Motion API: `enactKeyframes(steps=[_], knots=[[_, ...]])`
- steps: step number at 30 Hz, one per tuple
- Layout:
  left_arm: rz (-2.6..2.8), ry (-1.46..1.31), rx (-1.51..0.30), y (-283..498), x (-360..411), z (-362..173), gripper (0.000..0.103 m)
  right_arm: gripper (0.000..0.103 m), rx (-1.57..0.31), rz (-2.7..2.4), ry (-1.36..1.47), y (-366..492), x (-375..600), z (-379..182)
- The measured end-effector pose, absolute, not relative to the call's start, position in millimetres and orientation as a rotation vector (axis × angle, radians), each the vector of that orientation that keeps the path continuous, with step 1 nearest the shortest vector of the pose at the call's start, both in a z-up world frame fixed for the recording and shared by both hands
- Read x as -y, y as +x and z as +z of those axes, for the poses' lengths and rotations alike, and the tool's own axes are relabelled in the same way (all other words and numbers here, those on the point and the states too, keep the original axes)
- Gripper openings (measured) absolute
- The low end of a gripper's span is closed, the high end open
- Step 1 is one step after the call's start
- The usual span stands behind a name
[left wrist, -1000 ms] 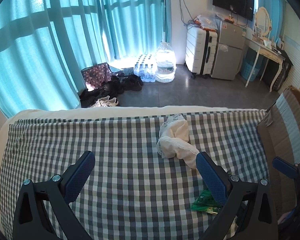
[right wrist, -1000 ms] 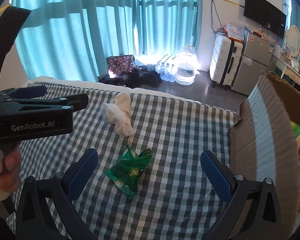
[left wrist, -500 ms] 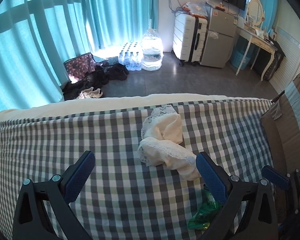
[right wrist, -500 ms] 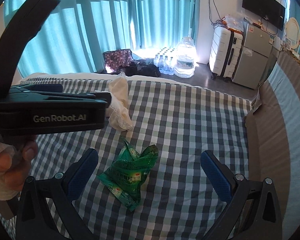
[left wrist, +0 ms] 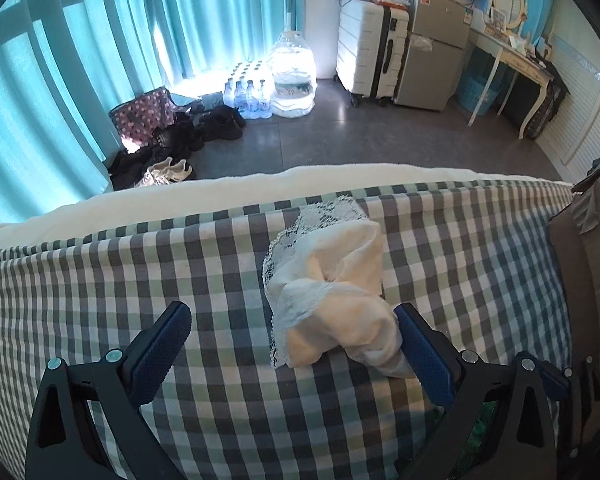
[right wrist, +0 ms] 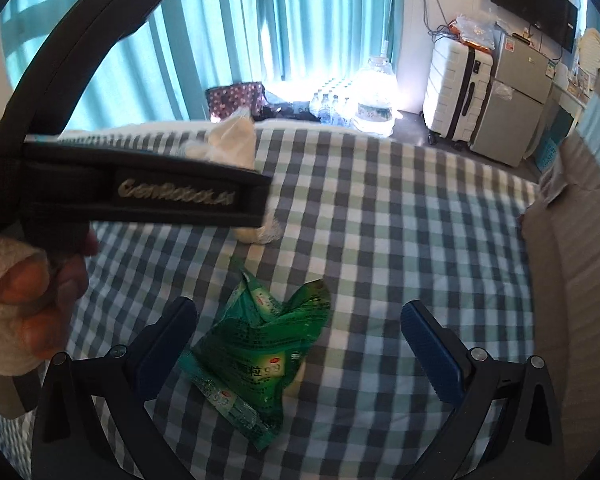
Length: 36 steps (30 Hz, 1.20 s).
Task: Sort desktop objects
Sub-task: 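Grasp the white cloth with the left tool while the right tool grasps the green snack bag, then lift and carry the cloth and snack bag with both tools over the cardboard box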
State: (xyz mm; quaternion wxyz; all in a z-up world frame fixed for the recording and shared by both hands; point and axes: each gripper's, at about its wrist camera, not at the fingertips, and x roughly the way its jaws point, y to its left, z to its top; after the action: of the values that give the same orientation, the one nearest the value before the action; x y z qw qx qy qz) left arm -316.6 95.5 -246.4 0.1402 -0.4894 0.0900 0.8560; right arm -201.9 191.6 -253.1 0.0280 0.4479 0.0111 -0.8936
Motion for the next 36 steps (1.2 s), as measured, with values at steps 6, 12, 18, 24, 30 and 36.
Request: enactKeyframes(steps=[6, 12, 18, 24, 30, 36], knots=[[2.507, -1.436, -0.240, -317.8, -91.0, -249.2, 0.070, 0.091, -0.088, -2.759, 1.396, -201.0, -189.5, -259.0], [2.552, -1.436, -0.197, -312.7, -76.9, -239.0, 0.020, 0.066, -0.087, -2.759, 1.402, -203.2, -193.6, -255.8], [2.621, -1.467, -0.127, -308.8, -52.9, -227.1, 0.019, 0.048, -0.102, -2.760, 1.393, -205.8, -191.8, -255.5], [2.654, -1.440, -0.127, -292.0, -37.1, -209.8, 0.018, 0.040, -0.082, -2.745, 1.389, -204.0, -188.6, -251.2], [2.689, -1.402, -0.117, -273.0, -30.2, -191.1, 0.018, 0.038, -0.046, -2.740, 1.365, -193.3, -187.9, -239.7], [2.731, -1.347, -0.098, -249.8, -23.0, -171.9, 0.018, 0.038, -0.014, -2.736, 1.334, -182.1, -190.8, -225.2]])
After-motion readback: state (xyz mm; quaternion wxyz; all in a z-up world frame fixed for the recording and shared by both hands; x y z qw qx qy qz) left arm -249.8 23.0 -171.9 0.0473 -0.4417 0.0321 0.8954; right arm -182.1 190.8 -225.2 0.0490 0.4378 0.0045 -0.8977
